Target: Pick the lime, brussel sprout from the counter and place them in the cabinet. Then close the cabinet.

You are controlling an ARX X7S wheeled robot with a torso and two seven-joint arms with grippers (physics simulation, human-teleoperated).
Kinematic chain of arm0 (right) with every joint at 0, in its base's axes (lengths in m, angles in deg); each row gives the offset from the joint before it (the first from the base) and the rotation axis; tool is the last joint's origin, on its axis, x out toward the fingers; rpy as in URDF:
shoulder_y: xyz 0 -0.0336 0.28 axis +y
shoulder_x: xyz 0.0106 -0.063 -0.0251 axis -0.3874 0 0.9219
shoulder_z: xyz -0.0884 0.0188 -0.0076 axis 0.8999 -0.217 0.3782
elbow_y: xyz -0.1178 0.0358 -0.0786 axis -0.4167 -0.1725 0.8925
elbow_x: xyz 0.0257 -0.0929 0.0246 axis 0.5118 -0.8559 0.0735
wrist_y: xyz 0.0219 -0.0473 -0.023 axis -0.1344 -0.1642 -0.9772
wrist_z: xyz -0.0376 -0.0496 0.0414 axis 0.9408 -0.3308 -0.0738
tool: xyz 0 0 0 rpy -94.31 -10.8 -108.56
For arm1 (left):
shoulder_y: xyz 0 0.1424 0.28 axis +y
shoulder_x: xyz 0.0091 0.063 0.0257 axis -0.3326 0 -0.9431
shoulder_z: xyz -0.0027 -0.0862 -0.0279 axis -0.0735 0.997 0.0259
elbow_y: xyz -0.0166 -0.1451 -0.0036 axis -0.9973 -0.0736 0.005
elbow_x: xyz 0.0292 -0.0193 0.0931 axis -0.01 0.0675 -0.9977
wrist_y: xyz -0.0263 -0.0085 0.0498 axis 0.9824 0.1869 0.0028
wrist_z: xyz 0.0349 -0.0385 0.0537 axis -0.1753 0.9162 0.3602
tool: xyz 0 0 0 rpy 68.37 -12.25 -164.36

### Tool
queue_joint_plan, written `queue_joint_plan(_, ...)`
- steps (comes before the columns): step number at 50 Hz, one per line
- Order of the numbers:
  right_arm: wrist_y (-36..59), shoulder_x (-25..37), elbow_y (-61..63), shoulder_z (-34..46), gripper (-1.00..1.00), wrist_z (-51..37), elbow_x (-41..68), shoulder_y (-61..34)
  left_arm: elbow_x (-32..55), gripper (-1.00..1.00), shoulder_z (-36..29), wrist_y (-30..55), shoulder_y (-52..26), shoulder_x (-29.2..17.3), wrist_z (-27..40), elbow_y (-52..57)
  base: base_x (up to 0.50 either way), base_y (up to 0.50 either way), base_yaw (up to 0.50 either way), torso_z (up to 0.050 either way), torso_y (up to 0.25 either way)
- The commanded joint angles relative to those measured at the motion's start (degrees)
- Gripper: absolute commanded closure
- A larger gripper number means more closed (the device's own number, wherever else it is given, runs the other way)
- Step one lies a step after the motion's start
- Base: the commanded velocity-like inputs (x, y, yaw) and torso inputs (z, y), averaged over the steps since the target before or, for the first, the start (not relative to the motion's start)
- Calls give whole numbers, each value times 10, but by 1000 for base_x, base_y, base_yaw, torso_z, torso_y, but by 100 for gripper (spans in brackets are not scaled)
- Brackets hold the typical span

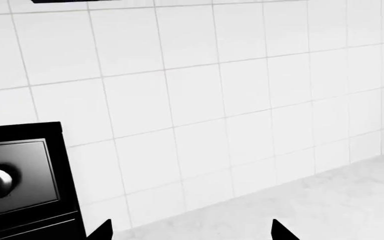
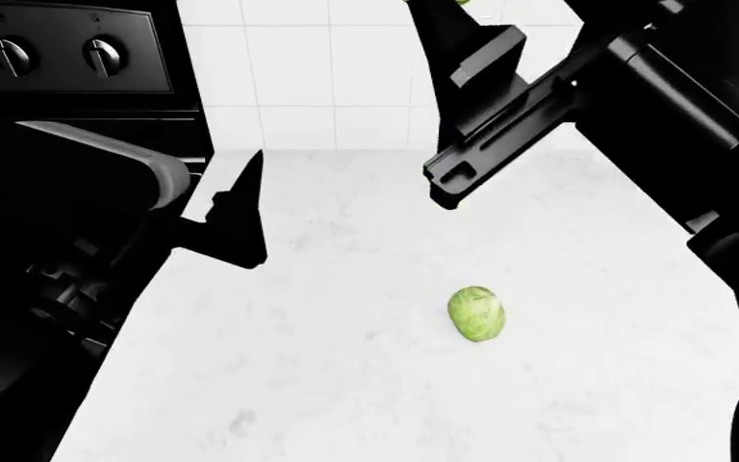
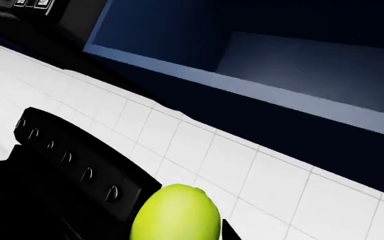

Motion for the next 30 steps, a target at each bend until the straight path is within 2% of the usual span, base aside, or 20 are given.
queue_joint_plan(1,-35,-16,-36,72,100,44,-92,-65,3,-100,0,-3,15,8,4,0,0,0,-3,0,0)
queue_joint_plan(17,-99,-31,-108,155,100,81,-215,-189,-8,-100,-16,-19,20,8,3,-9,0,0,0,0,0)
queue_joint_plan(30,-146,-72,-208,199,100,126,-258,-260,-6,-100,-20,-24,21,7,4,-11,0,0,0,0,0)
